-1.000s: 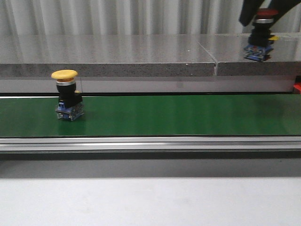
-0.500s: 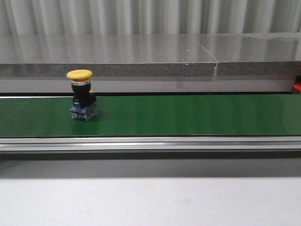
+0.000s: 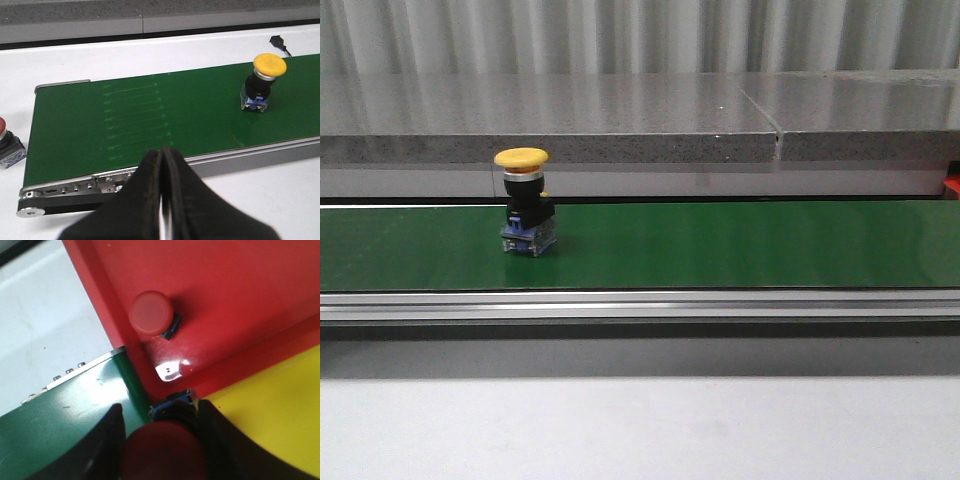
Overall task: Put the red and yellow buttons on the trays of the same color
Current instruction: 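Carry the red button into the red tray and open right gripper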
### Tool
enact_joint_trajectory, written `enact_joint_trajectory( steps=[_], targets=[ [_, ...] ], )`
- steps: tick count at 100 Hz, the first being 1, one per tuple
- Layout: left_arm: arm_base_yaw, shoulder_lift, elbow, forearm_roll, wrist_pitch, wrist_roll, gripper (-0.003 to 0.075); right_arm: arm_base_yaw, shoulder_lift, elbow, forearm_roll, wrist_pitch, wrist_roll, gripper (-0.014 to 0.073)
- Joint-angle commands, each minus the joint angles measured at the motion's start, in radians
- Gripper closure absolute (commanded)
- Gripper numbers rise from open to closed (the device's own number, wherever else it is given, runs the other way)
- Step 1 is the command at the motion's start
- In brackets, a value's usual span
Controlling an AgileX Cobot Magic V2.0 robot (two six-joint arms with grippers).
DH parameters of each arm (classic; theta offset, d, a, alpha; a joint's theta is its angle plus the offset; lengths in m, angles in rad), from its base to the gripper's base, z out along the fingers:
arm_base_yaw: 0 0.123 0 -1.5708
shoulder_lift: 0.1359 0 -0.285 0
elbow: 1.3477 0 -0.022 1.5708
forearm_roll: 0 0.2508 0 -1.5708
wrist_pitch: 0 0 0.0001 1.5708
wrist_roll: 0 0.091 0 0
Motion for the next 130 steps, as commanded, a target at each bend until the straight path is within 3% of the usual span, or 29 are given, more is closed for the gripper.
enact_joint_trajectory(
  steps=[1,99,109,123,130],
  targets=[
    [-0.009,0.001,-0.025,-0.012,-0.065,-0.002,0.0741,-0.006,-0.02,-0.02,0.012,-0.062,0.004,0.0545],
    [-0.009,0.001,-0.025,-0.012,-0.065,-0.002,0.0741,-0.006,0.165,-0.02,0.039,-0.201,0.004,0.0533],
    [-0.009,0.001,-0.025,-0.012,-0.065,-0.002,0.0741,-0.006,0.165,-0.02,0.041,-0.19,0.003,0.044],
    [-0.009,0.001,-0.025,-0.012,-0.065,-0.002,0.0741,-0.006,0.165,-0.02,0.053,-0.191,0.003,0.0156],
    [-0.009,0.001,-0.025,-0.012,-0.065,-0.002,0.0741,-0.006,0.165,-0.02,0.055,-0.189,0.003,0.0081]
  ],
)
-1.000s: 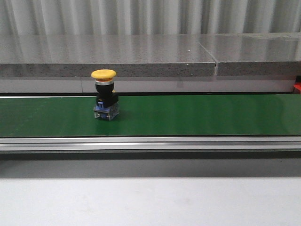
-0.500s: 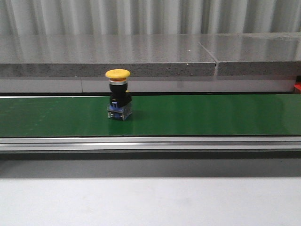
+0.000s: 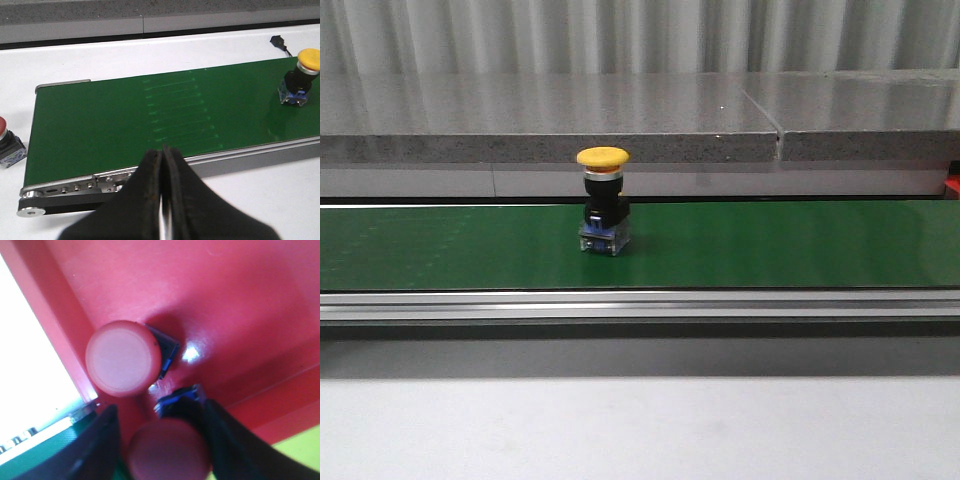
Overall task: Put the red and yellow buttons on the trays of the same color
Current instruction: 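Carry the red button into the red tray and open right gripper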
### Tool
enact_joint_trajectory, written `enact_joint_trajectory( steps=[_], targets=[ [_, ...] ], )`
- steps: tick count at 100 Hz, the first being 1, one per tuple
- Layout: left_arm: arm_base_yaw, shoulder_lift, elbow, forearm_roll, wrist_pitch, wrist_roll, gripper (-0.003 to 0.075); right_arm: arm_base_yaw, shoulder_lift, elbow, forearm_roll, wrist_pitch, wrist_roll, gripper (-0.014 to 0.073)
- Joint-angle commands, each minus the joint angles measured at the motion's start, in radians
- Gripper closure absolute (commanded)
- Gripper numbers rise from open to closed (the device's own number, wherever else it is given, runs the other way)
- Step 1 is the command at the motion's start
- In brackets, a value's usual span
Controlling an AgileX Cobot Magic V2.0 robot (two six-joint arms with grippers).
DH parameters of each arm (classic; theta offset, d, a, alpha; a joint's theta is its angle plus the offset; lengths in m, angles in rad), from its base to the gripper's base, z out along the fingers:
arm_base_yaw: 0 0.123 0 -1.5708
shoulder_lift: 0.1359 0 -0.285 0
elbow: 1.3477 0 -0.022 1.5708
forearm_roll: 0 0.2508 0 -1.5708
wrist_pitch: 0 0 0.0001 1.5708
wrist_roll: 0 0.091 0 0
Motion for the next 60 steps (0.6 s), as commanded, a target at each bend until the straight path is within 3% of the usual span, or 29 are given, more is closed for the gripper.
enact_joint_trajectory(
  steps=[1,60],
  targets=[
    [-0.009,0.001,-0.025,-0.012,-0.065,-0.002,0.0741,-0.005,-0.05,-0.024,0.02,-0.026,-0.001,0.0077],
    [-0.009,0.001,-0.025,-0.012,-0.065,-0.002,0.0741,-0.002,-0.219,-0.021,-0.003,-0.025,-0.031,0.0071]
  ],
)
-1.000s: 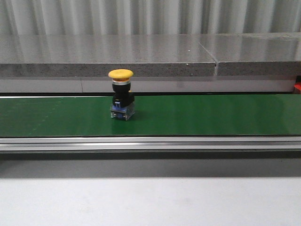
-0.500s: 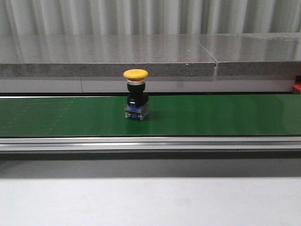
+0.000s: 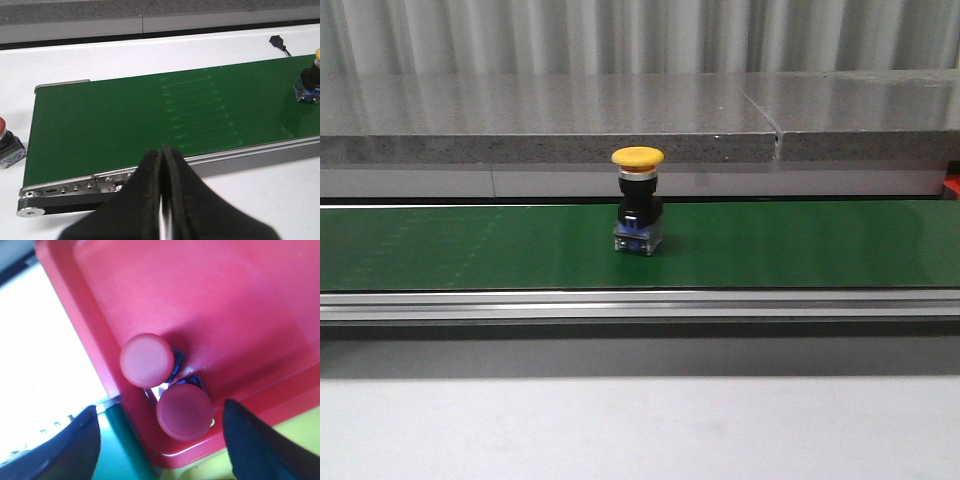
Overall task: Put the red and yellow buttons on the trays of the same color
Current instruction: 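Carry the red button into the red tray and open right gripper, then move the right gripper down over the yellow button on the belt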
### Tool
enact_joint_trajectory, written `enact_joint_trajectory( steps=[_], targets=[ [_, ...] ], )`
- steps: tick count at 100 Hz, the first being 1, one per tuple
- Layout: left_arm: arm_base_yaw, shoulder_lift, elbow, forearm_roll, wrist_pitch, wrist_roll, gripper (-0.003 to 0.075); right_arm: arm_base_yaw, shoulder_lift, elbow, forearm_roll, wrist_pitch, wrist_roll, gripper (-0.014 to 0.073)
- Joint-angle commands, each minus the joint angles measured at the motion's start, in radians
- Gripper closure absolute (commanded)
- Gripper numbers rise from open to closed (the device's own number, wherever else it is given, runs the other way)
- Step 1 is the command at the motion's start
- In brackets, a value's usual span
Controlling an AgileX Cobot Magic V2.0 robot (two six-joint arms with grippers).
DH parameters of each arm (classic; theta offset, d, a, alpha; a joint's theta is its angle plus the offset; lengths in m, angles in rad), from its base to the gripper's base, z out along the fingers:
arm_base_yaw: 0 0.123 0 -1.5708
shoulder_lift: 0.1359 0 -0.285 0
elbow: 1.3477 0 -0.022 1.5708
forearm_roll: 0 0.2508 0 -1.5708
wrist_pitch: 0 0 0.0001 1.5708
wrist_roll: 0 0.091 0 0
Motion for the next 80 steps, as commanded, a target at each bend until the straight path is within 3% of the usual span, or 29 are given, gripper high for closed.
enact_joint_trajectory(
  steps=[1,49,80],
  targets=[
    [-0.009,0.001,-0.025,-0.012,-0.065,-0.002,0.0741,-0.002,-0.105,-0.017,-0.001,-0.027,-0.015,0.0071],
    [-0.009,0.001,-0.025,-0.012,-0.065,-0.002,0.0741,0.058,-0.385,0.144,-0.002,-0.099,-0.015,0.0071],
    [-0.009,0.001,-0.025,-0.012,-0.065,-0.002,0.0741,0.267,-0.459,0.146,-0.004,-0.076,-0.033,0.0071]
  ],
)
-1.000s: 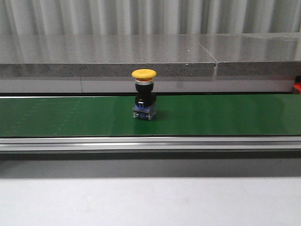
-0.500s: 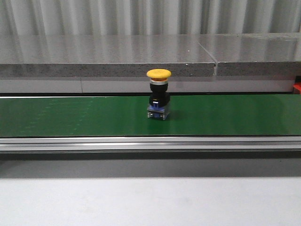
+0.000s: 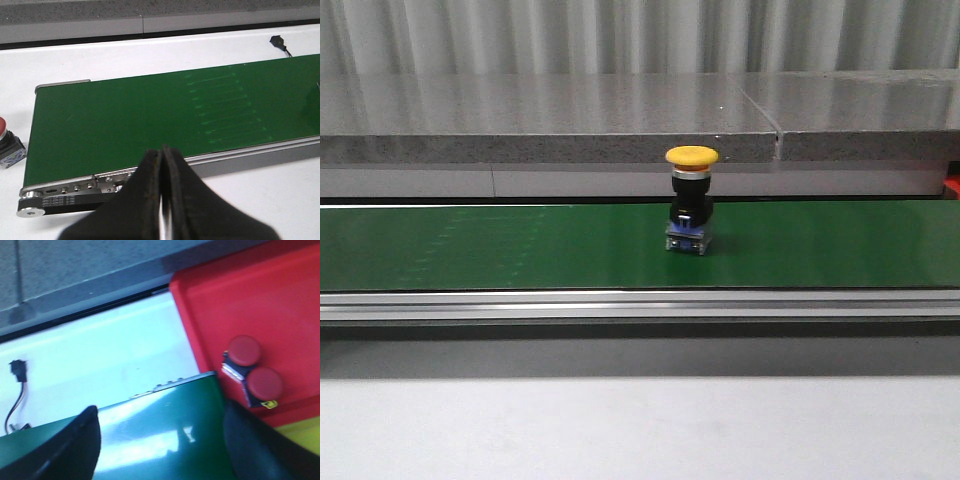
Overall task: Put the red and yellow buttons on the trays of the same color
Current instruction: 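Move the right gripper down over the yellow button on the belt, then close the right gripper on the yellow button and lift it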
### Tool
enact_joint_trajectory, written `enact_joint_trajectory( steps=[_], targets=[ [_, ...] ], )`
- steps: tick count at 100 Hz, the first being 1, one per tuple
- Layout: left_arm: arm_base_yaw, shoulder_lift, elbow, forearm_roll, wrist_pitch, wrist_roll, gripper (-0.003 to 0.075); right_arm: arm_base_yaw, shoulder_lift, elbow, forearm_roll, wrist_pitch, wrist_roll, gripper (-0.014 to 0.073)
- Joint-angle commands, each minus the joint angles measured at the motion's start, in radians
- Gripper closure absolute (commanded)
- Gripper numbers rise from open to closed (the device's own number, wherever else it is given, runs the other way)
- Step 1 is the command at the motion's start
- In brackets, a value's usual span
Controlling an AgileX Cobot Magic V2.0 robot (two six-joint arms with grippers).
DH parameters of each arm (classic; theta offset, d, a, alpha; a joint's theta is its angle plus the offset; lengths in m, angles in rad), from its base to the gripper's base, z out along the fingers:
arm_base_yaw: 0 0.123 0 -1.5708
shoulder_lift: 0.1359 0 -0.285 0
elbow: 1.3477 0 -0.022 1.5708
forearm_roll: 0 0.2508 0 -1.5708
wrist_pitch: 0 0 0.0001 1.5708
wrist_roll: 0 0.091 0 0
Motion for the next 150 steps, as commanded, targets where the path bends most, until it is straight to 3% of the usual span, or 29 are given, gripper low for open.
enact_joint_trajectory(
  steps=[1,23,63,86,112,150],
  targets=[
    [-0.009,0.001,-0.025,-0.012,-0.065,-0.002,0.0741,0.065,-0.045,-0.025,0.005,-0.034,-0.028,0.0071],
    [-0.009,0.001,-0.025,-0.012,-0.065,-0.002,0.0741,0.205,-0.048,-0.025,0.005,0.027,-0.04,0.0067],
    [-0.009,0.001,-0.025,-0.012,-0.065,-0.002,0.0741,0.376,-0.048,-0.025,0.005,0.113,-0.042,0.0067],
    [-0.009,0.001,-0.025,-0.012,-0.065,-0.002,0.0741,0.458,-0.047,-0.025,0.005,0.208,-0.109,0.0067],
    [-0.009,0.001,-0.025,-0.012,-0.065,-0.002,0.0741,0.513,0.012,-0.025,0.005,0.256,-0.179,0.0071],
    [-0.009,0.001,-0.025,-0.012,-0.065,-0.002,0.0741,0.529,0.156,-0.03,0.008,0.213,-0.317,0.0071]
  ],
)
